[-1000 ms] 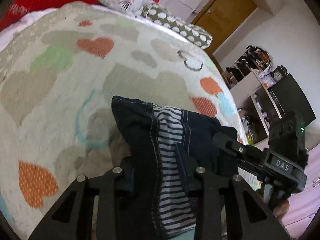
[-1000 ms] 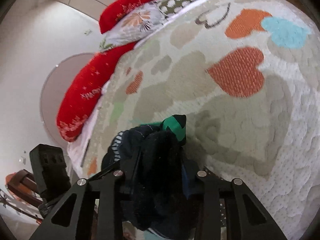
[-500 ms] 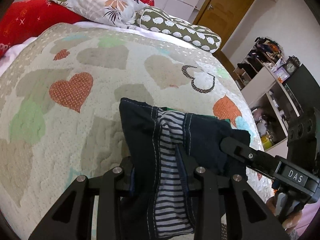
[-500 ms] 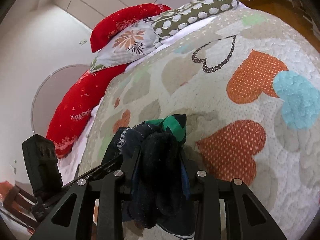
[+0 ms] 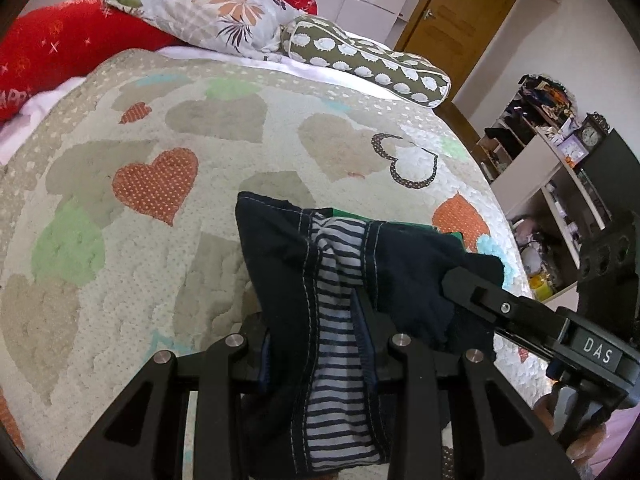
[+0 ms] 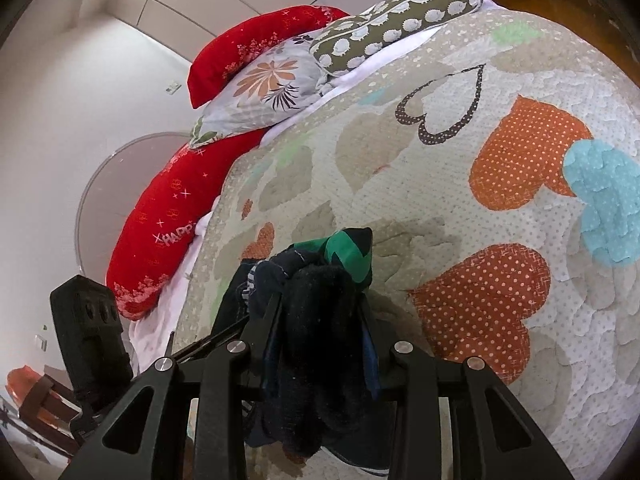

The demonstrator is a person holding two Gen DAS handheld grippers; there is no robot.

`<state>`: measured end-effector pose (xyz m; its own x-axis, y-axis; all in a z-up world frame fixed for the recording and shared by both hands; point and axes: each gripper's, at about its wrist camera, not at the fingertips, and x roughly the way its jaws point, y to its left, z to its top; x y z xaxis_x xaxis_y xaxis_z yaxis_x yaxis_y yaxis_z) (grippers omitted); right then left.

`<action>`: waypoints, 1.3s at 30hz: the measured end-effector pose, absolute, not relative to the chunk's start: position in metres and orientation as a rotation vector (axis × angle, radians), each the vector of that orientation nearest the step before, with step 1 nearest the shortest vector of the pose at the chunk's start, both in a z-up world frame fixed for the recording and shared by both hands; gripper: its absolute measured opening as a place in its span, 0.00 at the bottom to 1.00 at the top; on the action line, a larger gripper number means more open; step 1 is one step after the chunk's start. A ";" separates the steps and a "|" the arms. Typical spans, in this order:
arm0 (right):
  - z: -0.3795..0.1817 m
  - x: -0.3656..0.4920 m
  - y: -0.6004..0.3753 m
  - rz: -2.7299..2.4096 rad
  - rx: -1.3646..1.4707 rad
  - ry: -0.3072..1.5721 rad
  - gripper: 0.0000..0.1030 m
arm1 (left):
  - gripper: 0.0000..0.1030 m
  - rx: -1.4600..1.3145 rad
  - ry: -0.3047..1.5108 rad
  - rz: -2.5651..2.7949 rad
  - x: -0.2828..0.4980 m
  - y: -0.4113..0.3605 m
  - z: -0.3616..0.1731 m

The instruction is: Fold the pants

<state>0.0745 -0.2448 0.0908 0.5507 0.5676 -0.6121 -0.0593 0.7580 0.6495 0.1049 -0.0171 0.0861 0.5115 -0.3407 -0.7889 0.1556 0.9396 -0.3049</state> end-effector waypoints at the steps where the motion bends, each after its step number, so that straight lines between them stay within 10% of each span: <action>1: 0.091 0.075 -0.244 0.401 0.617 0.920 0.36 | 0.32 -0.187 0.987 -0.290 0.103 -0.019 0.088; 39: 0.115 0.057 -0.236 0.450 0.593 0.855 0.36 | 0.29 0.009 0.856 -0.166 0.066 -0.037 0.122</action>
